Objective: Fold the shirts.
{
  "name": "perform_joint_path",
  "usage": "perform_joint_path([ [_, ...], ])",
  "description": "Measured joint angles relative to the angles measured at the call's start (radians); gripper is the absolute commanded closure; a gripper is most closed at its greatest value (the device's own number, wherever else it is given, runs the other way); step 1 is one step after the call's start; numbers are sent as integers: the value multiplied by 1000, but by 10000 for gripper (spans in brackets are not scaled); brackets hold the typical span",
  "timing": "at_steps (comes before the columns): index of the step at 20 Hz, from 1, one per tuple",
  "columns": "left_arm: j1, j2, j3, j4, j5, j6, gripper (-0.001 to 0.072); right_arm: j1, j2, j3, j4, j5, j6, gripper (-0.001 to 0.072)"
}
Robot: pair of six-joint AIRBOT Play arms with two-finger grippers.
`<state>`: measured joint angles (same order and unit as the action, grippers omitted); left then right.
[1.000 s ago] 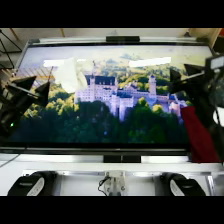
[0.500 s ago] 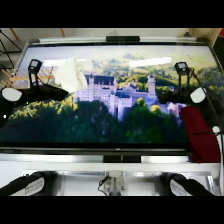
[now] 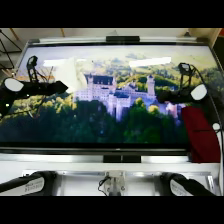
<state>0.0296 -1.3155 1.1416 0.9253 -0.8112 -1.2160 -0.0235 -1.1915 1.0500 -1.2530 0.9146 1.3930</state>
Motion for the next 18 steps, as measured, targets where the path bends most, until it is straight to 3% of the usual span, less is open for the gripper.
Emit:
perform_joint_path([
  [8,-14,-208,168,72,6,-164,123,0,0,1,36,40,72,164],
  [14,-60,-432,359,90,-4,-222,139,0,0,1,39,106,92,164],
  [16,-74,-482,395,91,8,-229,418,0,0,1,39,117,93,164],
  [17,-80,-501,406,91,13,-230,515,0,0,1,40,119,95,163],
  [18,-83,-516,414,91,19,-234,674,0,0,1,39,127,95,164],
])
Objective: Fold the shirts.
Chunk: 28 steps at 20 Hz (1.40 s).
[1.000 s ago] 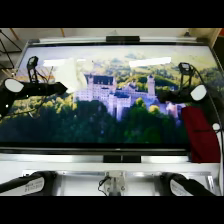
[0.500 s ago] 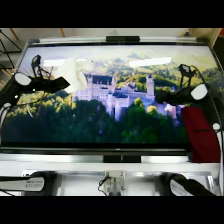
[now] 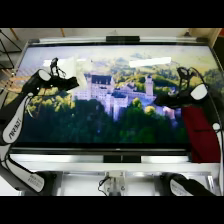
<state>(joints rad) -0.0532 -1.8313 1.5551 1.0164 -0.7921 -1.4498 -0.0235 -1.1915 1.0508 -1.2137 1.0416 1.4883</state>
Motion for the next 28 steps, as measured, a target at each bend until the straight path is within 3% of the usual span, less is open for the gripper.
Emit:
perform_joint_path([
  [7,-15,50,20,-29,14,8,686,0,0,0,0,20,-7,164],
  [10,-53,203,21,-35,-1,47,686,0,13,1,-19,23,-27,164],
  [14,-160,462,20,0,-18,61,685,0,95,36,-175,59,-14,164],
  [20,-411,629,-65,76,-72,-69,684,0,315,135,-424,234,37,164],
  [24,-616,577,-227,87,36,-185,681,0,403,151,-492,354,46,163],
  [25,-660,550,-258,87,67,-206,562,0,406,151,-498,373,52,163],
  [26,-698,519,-281,87,95,-223,231,0,401,152,-496,383,56,154],
  [27,-721,494,-295,87,111,-235,21,0,388,152,-483,390,61,39],
  [28,-727,474,-304,89,117,-245,21,0,368,153,-459,393,63,39],
])
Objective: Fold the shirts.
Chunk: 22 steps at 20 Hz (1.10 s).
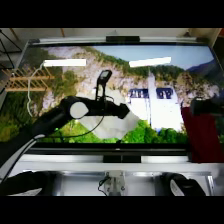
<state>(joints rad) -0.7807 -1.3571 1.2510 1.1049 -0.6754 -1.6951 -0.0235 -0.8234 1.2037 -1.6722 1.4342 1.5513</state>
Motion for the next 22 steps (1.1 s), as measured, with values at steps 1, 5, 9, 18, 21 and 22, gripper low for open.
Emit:
perform_joint_path([
  [1,9,-10,0,11,-10,-4,23,0,-25,0,32,1,1,39],
  [5,198,-5,45,132,-255,3,25,2,-173,0,238,6,3,39],
  [9,456,19,-1,224,-493,7,26,45,-326,-16,384,5,-20,40],
  [18,589,15,-369,79,-326,10,52,204,-454,-168,433,-25,-45,40],
  [21,587,9,-402,42,-236,10,201,214,-459,-186,432,-21,-45,40],
  [22,587,7,-408,30,-211,10,246,215,-460,-196,437,-24,-45,40],
])
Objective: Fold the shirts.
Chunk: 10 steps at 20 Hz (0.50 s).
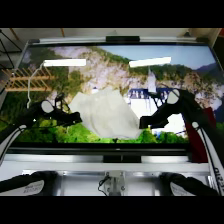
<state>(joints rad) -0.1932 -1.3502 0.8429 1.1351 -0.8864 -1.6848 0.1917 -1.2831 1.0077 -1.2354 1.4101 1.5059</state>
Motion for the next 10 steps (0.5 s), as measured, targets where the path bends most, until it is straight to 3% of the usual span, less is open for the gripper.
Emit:
perform_joint_path([
  [1,0,-2,-4,-14,22,-1,330,1,-1,-14,7,-16,-2,40],
  [2,0,-6,-7,-30,44,-1,339,2,-2,-31,17,-34,-3,40],
  [6,0,-19,-13,-72,93,-3,674,3,-13,-111,79,-130,-19,41],
  [7,0,-21,-14,-78,97,-3,681,3,-21,-127,108,-148,-30,42],
  [8,0,-22,-14,-84,103,-3,681,4,-31,-139,142,-166,-45,88],
  [9,0,-23,-14,-86,105,-3,682,5,-44,-149,176,-191,-66,274],
  [10,0,-23,-14,-89,109,-3,683,5,-53,-155,207,-205,-84,534],
])
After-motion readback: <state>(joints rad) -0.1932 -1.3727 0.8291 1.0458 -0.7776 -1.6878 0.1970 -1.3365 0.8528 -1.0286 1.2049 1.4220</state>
